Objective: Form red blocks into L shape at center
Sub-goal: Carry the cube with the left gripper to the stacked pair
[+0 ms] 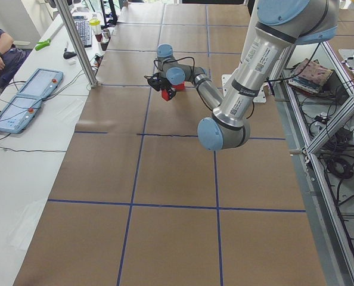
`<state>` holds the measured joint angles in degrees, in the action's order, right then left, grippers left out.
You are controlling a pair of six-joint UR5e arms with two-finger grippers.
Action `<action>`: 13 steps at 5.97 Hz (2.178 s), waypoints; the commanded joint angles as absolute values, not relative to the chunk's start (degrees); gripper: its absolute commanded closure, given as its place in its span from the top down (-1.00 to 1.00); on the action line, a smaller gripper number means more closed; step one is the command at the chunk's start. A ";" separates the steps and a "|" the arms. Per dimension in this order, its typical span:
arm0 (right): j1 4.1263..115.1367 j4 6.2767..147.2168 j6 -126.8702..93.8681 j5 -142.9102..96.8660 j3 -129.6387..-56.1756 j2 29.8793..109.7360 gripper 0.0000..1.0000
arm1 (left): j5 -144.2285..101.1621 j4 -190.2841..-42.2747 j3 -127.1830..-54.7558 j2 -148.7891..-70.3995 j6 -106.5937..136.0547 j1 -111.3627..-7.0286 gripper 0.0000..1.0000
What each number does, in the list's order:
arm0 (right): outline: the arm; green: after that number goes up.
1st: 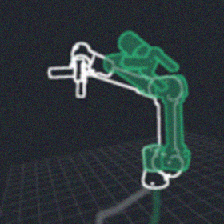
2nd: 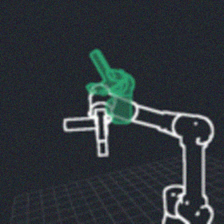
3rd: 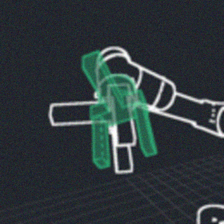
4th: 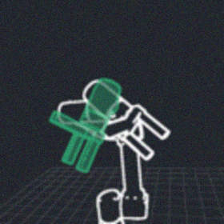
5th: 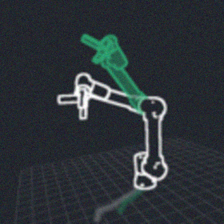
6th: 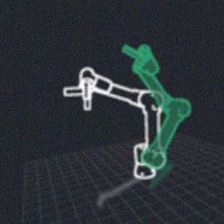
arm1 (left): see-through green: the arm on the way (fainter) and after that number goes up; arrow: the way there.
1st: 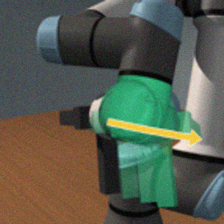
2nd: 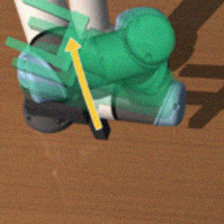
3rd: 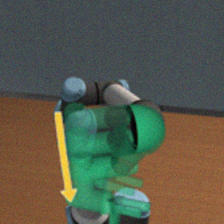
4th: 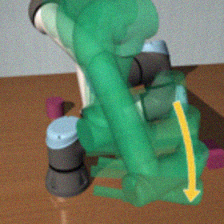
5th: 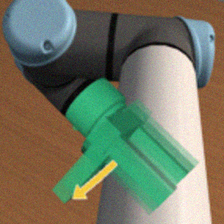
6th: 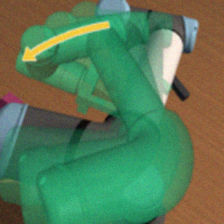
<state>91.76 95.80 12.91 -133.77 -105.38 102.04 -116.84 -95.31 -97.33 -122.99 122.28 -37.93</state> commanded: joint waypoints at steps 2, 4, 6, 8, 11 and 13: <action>91.76 95.80 12.92 -133.77 -105.38 102.04 0.99 | -109.61 -95.01 -91.45 -129.07 155.23 -31.47 -0.77; 91.76 95.80 12.92 -133.77 -105.38 101.95 0.99 | -106.89 -95.79 -85.44 -133.50 160.12 -29.37 -0.77; 91.76 95.80 12.92 -133.77 -105.38 101.95 0.99 | -106.61 -95.80 -82.82 -136.04 160.92 -29.09 -0.77; 91.76 95.80 12.92 -133.68 -105.29 101.95 0.99 | -106.61 -95.80 -82.18 -136.58 161.02 -28.39 -0.72; 91.76 95.80 13.01 -133.68 -105.38 101.95 0.99 | -106.61 -95.89 -81.56 -136.67 161.10 -28.39 -0.66; 91.76 95.80 13.01 -133.68 -105.38 101.95 0.99 | -106.61 -95.80 -81.39 -136.67 161.10 -28.39 -0.65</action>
